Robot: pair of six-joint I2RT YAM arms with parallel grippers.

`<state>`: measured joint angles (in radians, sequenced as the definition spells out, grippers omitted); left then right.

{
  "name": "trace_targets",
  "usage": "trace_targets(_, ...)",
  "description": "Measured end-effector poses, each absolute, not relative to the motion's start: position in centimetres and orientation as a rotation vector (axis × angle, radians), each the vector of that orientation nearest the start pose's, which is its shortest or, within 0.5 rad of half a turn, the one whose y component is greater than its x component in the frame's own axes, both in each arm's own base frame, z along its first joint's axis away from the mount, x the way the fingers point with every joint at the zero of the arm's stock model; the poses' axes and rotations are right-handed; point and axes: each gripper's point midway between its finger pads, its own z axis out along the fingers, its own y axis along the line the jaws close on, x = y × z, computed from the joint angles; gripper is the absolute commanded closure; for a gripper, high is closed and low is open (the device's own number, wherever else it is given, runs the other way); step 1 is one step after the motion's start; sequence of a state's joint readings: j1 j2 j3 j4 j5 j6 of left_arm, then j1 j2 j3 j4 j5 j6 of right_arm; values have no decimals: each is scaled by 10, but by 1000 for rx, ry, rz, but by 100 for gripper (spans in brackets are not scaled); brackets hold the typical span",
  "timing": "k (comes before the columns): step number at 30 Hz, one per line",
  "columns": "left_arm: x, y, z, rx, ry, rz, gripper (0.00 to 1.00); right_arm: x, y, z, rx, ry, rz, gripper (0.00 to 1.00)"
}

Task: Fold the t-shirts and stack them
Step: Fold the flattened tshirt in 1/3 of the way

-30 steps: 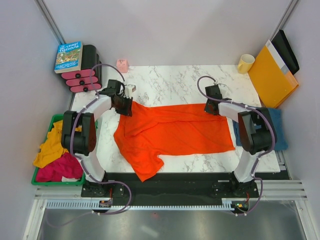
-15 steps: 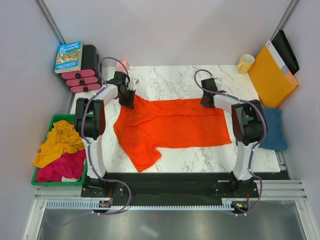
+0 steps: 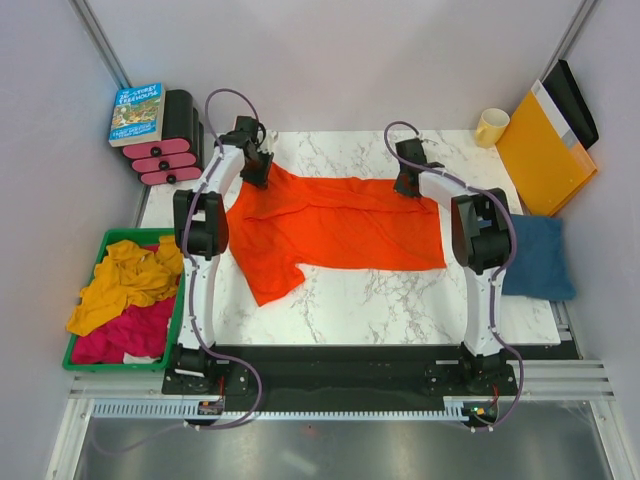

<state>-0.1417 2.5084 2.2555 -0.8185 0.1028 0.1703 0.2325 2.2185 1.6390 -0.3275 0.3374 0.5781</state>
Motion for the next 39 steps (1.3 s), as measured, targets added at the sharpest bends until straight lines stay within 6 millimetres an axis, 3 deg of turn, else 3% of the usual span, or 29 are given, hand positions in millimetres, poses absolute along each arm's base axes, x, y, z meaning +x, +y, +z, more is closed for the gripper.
trace_targets(3,560,-88,29,435,2606,-119,55,539,91,26,524,2343,-55,64)
trace_targets(4,558,-87,29,433,2605,-122,52,538,91,27,508,2338,-60,46)
trace_targets(5,552,-86,29,419,2604,-131,45,536,91,27,489,2332,-61,38)
trace_targets(7,537,-82,36,398,2608,-141,42,522,94,31,443,2337,-66,23)
trace_targets(9,520,-78,55,375,2590,-152,41,513,101,43,401,2335,-60,18)
trace_targets(15,490,-83,161,371,2351,-213,49,502,141,117,276,2215,41,25)
trace_targets(17,474,-87,180,386,2297,-239,54,490,150,130,254,2196,72,37)
trace_targets(18,462,-89,183,395,2290,-254,55,480,154,131,245,2198,90,49)
trace_targets(21,425,-94,163,423,2333,-310,59,453,155,121,231,2237,111,66)
trace_targets(25,371,-95,99,466,2512,-382,59,407,150,80,211,2352,82,68)
trace_targets(28,335,-93,72,493,2617,-413,55,372,155,59,166,2421,69,65)
trace_targets(32,311,-89,76,527,2618,-405,53,341,168,63,107,2422,100,62)
trace_targets(36,292,-88,98,554,2534,-404,48,330,173,81,109,2371,145,61)
trace_targets(39,273,-94,111,609,2464,-415,45,321,172,83,118,2358,152,60)
